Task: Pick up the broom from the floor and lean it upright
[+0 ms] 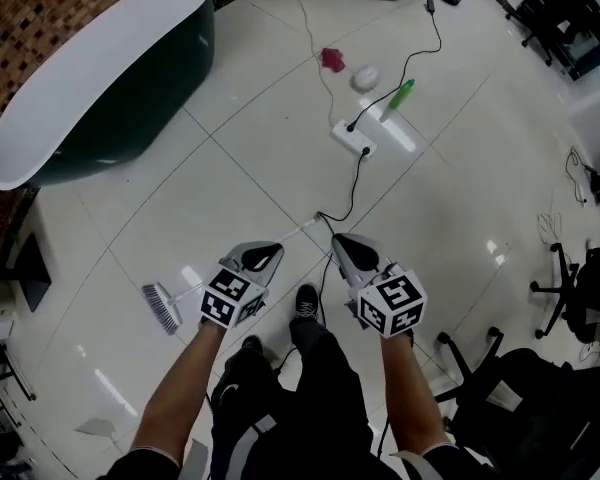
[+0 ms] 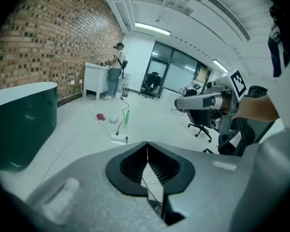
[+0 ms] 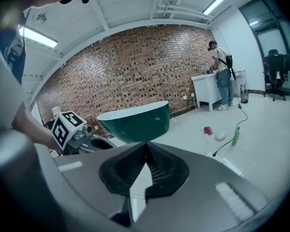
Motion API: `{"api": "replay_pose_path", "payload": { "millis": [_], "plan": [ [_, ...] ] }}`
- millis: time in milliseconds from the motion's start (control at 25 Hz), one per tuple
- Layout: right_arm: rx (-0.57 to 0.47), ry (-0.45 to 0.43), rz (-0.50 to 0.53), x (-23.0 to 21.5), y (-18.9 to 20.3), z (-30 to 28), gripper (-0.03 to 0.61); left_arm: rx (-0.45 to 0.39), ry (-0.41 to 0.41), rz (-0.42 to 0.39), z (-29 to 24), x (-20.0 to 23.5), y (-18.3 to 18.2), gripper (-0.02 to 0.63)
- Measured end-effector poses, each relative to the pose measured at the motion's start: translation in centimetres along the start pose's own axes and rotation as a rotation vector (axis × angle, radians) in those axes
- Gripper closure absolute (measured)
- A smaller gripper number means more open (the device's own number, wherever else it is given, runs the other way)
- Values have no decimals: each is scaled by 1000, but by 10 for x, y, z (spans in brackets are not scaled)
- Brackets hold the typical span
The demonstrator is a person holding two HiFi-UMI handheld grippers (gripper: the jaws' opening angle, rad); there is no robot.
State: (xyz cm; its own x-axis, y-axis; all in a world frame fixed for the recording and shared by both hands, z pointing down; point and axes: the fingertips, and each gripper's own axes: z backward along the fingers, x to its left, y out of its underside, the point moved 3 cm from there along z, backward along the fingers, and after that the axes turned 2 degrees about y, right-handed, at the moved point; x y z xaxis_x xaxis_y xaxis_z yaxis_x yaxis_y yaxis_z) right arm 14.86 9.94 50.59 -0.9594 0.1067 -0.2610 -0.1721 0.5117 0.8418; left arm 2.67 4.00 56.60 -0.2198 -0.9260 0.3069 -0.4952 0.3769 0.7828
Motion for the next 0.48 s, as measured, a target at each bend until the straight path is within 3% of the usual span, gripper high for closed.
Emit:
{"api": "replay_pose_path", "payload": {
  "millis": [200, 480],
  "plan": [
    [-43, 60, -1, -58, 53, -38, 576, 61, 62, -37, -93, 41, 59, 607],
    [-80, 95, 51, -104, 135, -104, 576, 168, 124, -64, -215, 97, 189, 565]
  ]
}}
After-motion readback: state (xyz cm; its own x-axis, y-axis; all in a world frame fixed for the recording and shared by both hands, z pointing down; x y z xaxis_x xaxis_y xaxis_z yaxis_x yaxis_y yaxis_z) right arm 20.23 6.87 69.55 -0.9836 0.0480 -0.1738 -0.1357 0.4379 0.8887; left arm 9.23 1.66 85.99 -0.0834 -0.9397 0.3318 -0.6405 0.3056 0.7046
